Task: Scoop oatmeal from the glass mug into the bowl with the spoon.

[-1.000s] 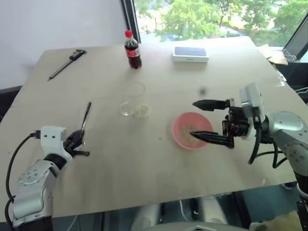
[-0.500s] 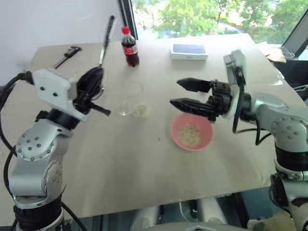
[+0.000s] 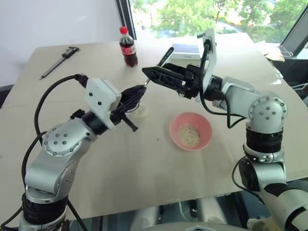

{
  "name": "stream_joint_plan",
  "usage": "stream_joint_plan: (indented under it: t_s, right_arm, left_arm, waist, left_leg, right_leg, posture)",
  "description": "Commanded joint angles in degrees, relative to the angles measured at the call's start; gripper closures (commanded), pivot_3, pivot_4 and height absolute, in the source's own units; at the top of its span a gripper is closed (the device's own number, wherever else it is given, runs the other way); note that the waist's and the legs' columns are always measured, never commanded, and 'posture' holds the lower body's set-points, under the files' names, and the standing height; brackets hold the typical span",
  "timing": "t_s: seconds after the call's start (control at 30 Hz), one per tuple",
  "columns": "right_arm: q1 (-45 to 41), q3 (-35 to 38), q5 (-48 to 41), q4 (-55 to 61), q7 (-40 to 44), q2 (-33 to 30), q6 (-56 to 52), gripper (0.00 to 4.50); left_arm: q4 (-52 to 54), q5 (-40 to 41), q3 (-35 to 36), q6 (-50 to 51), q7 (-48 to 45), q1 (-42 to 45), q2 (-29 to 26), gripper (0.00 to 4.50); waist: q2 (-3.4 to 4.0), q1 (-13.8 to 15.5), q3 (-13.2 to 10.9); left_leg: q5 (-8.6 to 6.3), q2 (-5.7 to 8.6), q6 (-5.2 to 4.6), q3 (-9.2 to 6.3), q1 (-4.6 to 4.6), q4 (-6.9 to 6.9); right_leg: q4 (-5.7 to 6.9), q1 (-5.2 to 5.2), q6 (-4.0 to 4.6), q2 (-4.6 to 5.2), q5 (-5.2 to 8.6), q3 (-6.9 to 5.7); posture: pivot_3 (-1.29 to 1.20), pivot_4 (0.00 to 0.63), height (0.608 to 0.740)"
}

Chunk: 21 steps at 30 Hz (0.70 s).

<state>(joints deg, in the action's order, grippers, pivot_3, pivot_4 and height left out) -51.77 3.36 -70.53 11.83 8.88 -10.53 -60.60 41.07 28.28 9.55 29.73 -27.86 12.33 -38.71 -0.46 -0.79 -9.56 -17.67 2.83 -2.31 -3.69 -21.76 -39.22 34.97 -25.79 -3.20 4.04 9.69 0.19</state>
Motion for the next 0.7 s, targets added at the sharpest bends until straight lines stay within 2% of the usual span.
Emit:
stream_joint_plan:
  t_s: [0.03,0.1,0.17,0.23,0.4,0.47,0.7]
  right_arm:
    - [-2.53,2.52,-2.18,-0.02,-1.43,0.64,0.81,0.0]
    - [-2.85,2.64,-2.72,-0.37,-1.68,0.79,0.71,0.0]
    - [-3.02,2.86,-3.26,-0.72,-1.92,0.83,0.52,0.53]
    - [-3.06,3.06,-3.39,-0.95,-1.83,0.6,0.45,1.33]
    - [-2.8,3.01,-3.37,-0.87,-0.78,-0.64,-0.14,3.86]
    - [-2.74,2.84,-3.21,-0.82,-0.49,-0.97,-0.25,4.42]
    - [-2.72,2.43,-2.1,-1.1,-0.5,-1.37,-0.41,4.42]
  left_arm:
    - [2.35,0.62,-0.09,0.16,-0.92,0.25,-0.52,4.45]
    - [2.4,0.58,0.05,0.22,-1.15,0.17,-0.55,4.45]
    - [2.41,0.52,0.1,0.25,-1.43,0.08,-0.69,4.5]
    - [2.45,0.45,0.12,0.27,-1.87,-0.1,-0.94,4.5]
    - [2.25,0.3,0.77,0.27,-2.51,-0.43,-1.32,4.5]
    - [2.21,0.3,0.84,0.39,-2.59,-0.36,-1.34,4.5]
    - [2.77,0.96,1.01,2.2,-1.72,0.1,-1.21,4.5]
  waist:
    - [0.0,-0.04,0.0]
    - [0.0,-0.06,0.0]
    - [0.01,-0.1,-0.01]
    - [0.01,-0.15,-0.01]
    - [0.01,-0.16,-0.01]
    - [0.01,-0.15,-0.01]
    - [0.02,-0.18,0.0]
  left_leg:
    - [0.0,0.0,0.0,0.01,0.0,0.0]
    - [0.0,0.0,0.0,0.0,0.01,0.0]
    - [0.0,0.0,0.0,0.0,0.01,0.0]
    - [0.0,0.0,0.0,0.01,0.01,0.0]
    - [0.0,0.0,0.0,0.02,0.01,0.0]
    - [0.0,0.0,0.0,0.02,0.01,0.0]
    - [0.01,-0.01,-0.01,0.04,0.03,0.0]
  right_leg:
    - [0.0,0.0,0.0,0.0,0.0,0.0]
    - [0.02,0.0,0.0,-0.01,0.0,-0.01]
    - [0.02,0.0,0.0,-0.03,0.0,-0.01]
    - [0.02,0.0,0.0,-0.03,0.0,0.0]
    - [0.03,0.0,0.0,-0.03,0.0,0.0]
    - [0.03,0.0,0.0,-0.02,0.0,0.0]
    - [0.06,0.0,0.0,-0.03,0.0,0.02]
  posture:
    - [0.0,0.15,0.74]
    - [0.0,0.15,0.74]
    - [0.0,0.15,0.74]
    - [0.0,0.15,0.74]
    - [0.0,0.15,0.74]
    - [0.0,0.15,0.74]
    - [0.0,0.15,0.74]
